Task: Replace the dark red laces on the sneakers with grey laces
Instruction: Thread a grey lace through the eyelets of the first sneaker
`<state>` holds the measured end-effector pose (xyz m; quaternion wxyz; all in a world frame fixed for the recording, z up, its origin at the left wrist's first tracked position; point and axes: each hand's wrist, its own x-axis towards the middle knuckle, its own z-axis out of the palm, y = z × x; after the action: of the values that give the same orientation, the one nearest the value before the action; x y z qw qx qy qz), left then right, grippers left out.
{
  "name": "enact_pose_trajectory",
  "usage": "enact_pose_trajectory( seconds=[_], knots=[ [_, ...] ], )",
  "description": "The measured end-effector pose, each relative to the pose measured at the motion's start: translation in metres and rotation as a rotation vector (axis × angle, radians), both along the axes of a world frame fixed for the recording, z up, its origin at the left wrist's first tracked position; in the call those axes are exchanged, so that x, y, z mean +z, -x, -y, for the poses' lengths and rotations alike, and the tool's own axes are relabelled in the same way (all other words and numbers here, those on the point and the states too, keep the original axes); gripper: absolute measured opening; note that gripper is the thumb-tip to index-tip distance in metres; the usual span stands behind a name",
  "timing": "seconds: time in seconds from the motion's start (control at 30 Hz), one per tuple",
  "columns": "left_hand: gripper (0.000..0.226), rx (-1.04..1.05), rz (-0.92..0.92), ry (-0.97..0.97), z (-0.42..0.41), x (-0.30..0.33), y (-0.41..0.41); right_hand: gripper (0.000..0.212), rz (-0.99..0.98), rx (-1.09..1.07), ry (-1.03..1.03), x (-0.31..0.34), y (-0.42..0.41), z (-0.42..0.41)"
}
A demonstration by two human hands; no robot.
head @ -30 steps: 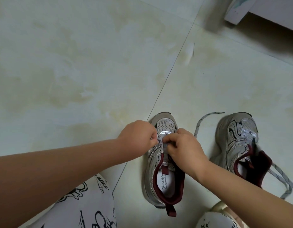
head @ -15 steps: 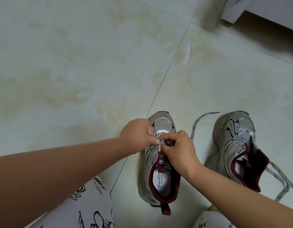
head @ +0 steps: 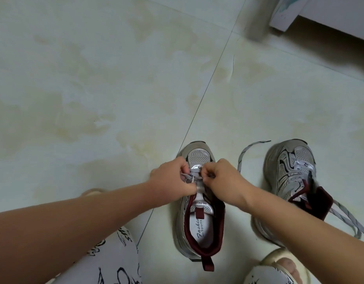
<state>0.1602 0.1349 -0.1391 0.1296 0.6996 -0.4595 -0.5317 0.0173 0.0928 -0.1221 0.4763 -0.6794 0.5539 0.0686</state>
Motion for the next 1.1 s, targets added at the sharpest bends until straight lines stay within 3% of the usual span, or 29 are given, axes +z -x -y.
enact_pose_trajectory(
  seconds=[0.1, 0.2, 0.27, 0.3, 0.37, 0.43, 0.5, 0.53, 0.57, 0.63, 0.73, 0.83, 0.97, 1.1],
  knots=[
    [0.031, 0.046, 0.135, 0.141, -0.009, -0.002, 0.001, 0.036, 0.331, -0.278, -0.293, 0.037, 0.013, 0.021],
    [0.036, 0.103, 0.134, 0.214, -0.016, -0.006, 0.001, 0.008, 0.862, -0.679, -0.594, 0.07, 0.039, 0.05],
    [0.037, 0.134, 0.109, 0.234, -0.018, -0.009, 0.003, 0.007, 1.126, -0.737, -0.71, 0.087, 0.06, 0.068],
    [0.037, 0.148, 0.094, 0.239, -0.019, -0.01, 0.004, 0.004, 1.141, -0.74, -0.698, 0.094, 0.068, 0.075],
    [0.035, 0.163, 0.071, 0.241, -0.021, -0.01, 0.005, 0.019, 0.899, -0.753, -0.442, 0.103, 0.079, 0.082],
    [0.033, 0.166, 0.059, 0.251, -0.022, -0.009, 0.005, 0.022, 0.331, -0.593, -0.007, 0.099, 0.078, 0.071],
    [0.03, 0.168, 0.043, 0.261, -0.023, -0.007, 0.005, 0.027, -0.275, -0.122, 0.158, 0.088, 0.065, 0.046],
    [0.029, 0.174, 0.03, 0.261, -0.023, -0.007, 0.006, 0.033, -0.484, 0.156, 0.122, 0.082, 0.061, 0.033],
    [0.028, 0.182, 0.015, 0.259, -0.023, -0.007, 0.007, 0.033, -0.544, 0.328, 0.054, 0.078, 0.058, 0.021],
    [0.026, 0.198, -0.012, 0.25, -0.024, -0.008, 0.008, 0.03, -0.375, 0.338, -0.126, 0.081, 0.064, 0.015],
    [0.023, 0.253, -0.045, 0.238, -0.026, -0.008, 0.009, 0.035, 0.172, -0.214, -0.301, 0.106, 0.084, 0.032],
    [0.022, 0.315, -0.055, 0.224, -0.027, -0.008, 0.011, 0.038, 0.478, -0.462, -0.3, 0.122, 0.093, 0.044],
    [0.022, 0.194, 0.062, 0.298, -0.027, -0.002, 0.011, 0.029, 0.492, -0.529, -0.188, 0.115, 0.077, 0.038],
    [0.014, -0.18, 0.255, 0.626, -0.022, 0.006, 0.012, 0.034, 0.413, -0.507, -0.094, 0.108, 0.062, 0.038]
  ],
)
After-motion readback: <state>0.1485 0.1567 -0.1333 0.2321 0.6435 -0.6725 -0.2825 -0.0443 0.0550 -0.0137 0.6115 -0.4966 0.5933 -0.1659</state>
